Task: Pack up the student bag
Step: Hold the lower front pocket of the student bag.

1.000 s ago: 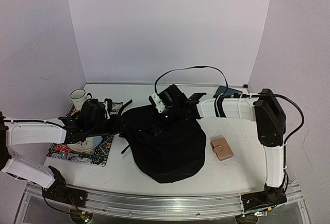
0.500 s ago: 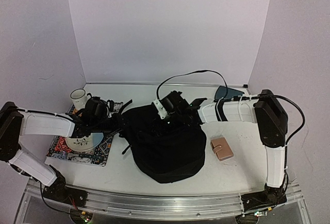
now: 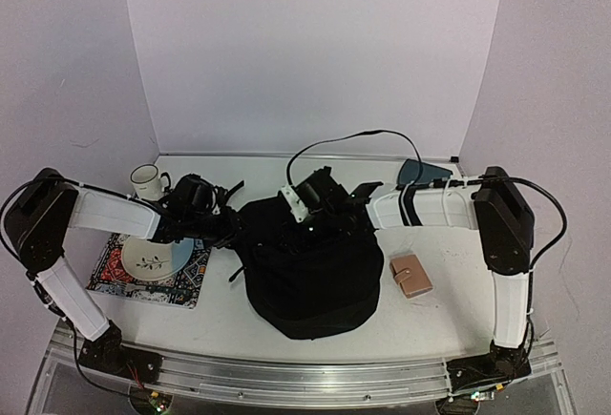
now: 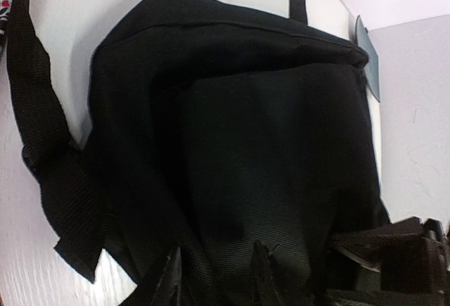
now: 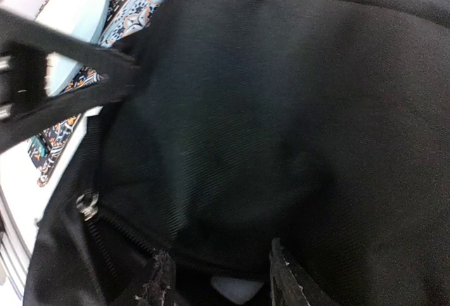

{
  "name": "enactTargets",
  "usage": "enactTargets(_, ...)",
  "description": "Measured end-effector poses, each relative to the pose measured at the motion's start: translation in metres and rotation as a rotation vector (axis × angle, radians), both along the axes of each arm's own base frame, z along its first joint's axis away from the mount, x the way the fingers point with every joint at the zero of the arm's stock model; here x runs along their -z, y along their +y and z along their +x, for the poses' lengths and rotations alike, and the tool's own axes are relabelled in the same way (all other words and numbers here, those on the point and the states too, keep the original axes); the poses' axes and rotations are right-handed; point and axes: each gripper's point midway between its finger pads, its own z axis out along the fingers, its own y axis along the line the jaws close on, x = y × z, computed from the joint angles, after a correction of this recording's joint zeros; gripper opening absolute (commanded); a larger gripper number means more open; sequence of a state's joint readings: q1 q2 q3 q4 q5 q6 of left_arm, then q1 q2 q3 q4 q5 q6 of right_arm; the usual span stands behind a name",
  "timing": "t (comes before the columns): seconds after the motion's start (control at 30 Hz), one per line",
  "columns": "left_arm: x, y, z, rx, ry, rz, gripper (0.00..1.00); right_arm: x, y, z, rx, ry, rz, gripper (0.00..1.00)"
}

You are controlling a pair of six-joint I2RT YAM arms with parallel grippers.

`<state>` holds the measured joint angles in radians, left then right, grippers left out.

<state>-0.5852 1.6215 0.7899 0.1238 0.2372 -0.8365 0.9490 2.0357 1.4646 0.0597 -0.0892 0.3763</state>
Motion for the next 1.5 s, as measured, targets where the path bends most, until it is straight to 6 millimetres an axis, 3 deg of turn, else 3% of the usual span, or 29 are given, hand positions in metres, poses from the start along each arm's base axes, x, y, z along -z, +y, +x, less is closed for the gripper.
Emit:
enactTargets(0.2, 0.002, -0.002, -0.001, 0.016, 0.015, -0.018, 0.00, -0.013, 0.005, -0.017, -0.038, -0.017, -0.019, 0.57)
enactTargets(0.33, -0.010, -0.004, -0.004, 0.032, -0.003, -0.045, 0.00, -0.033, 0.009, -0.023, -0.052, -0.045, -0.019, 0.59)
enactTargets(0.53, -0.047, -0.012, -0.011, 0.071, -0.069, -0.141, 0.00, -0.076, 0.024, -0.025, -0.076, -0.103, 0.022, 0.60)
enactTargets(0.77, -0.058, -0.021, -0.024, 0.108, -0.083, -0.179, 0.00, -0.107, 0.034, -0.025, -0.088, -0.142, 0.052, 0.55)
enactTargets(0.93, -0.063, -0.025, -0.029, 0.123, -0.090, -0.189, 0.00, -0.100, 0.042, -0.025, -0.101, -0.135, 0.030, 0.52)
enactTargets(1.3, -0.070, -0.029, -0.035, 0.131, -0.095, -0.208, 0.00, -0.054, 0.050, -0.025, -0.109, -0.077, -0.058, 0.42)
enactTargets(1.5, -0.070, -0.029, -0.036, 0.132, -0.097, -0.208, 0.00, -0.053, 0.055, -0.024, -0.108, -0.073, -0.059, 0.27)
